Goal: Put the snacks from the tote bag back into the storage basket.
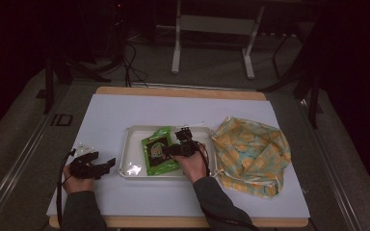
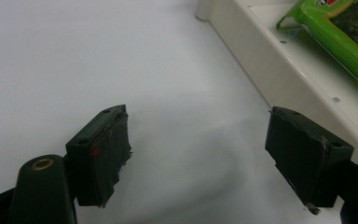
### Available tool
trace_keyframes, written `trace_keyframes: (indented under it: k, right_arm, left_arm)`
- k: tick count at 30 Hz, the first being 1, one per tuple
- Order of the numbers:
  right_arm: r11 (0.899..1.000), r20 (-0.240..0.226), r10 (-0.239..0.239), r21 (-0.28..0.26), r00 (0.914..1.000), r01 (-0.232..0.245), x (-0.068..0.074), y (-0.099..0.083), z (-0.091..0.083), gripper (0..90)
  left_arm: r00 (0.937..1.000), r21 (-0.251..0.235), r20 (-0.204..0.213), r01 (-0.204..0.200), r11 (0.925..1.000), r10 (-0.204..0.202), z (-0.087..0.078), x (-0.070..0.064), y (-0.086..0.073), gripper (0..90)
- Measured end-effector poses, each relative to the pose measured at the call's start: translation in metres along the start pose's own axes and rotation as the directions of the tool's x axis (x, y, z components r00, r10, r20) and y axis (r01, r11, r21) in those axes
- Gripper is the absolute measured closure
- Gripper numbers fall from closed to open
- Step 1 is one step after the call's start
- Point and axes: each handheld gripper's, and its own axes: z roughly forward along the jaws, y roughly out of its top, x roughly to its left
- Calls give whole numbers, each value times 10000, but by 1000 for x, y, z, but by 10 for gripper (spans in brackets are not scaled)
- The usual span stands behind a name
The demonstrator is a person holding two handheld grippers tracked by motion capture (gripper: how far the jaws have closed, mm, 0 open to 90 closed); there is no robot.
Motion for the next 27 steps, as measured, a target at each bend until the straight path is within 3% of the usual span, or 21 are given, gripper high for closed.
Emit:
trace_keyframes:
  k: [5,9,10,11,12,13,14,15,16,18,27]
  right_arm:
    - [9984,328,-511,263,9982,503,2,-4,-2,499]
    - [9970,405,-726,283,9965,715,0,-3,-7,512]
    - [9927,534,-1134,478,9921,1109,-1,-4,-13,622]
    - [9927,534,-1134,478,9921,1109,-1,-4,-13,622]
    - [9852,787,-1629,662,9835,1579,0,-6,-17,717]
    - [9852,787,-1629,662,9835,1579,0,-6,-17,717]
    - [9776,1215,-2002,908,9722,1900,-1,-9,-19,801]
    - [9776,1215,-2002,908,9722,1900,-1,-9,-19,801]
    - [9722,1545,-2200,1153,9632,2036,-3,-12,-19,872]
    - [9685,1634,-2270,1418,9601,2048,-4,-15,-16,896]
    - [9630,1335,-2363,1638,9625,2138,8,-15,0,897]
  left_arm:
    - [10000,5,4,-1,10000,1,0,0,0,219]
    - [10000,10,6,1,10000,-1,0,0,0,219]
    - [10000,10,6,6,10000,-6,0,0,0,219]
    - [10000,10,6,6,10000,-6,0,0,0,219]
    - [10000,3,6,9,10000,-9,0,0,0,219]
    - [10000,3,6,9,10000,-9,0,0,0,219]
    - [10000,9,-5,0,10000,0,0,0,0,219]
    - [10000,9,-5,0,10000,0,0,0,0,219]
    - [10000,18,-15,0,10000,0,0,0,0,219]
    - [10000,40,-19,-14,10000,14,0,0,0,219]
    - [10000,23,-13,-14,10000,14,0,0,0,219]
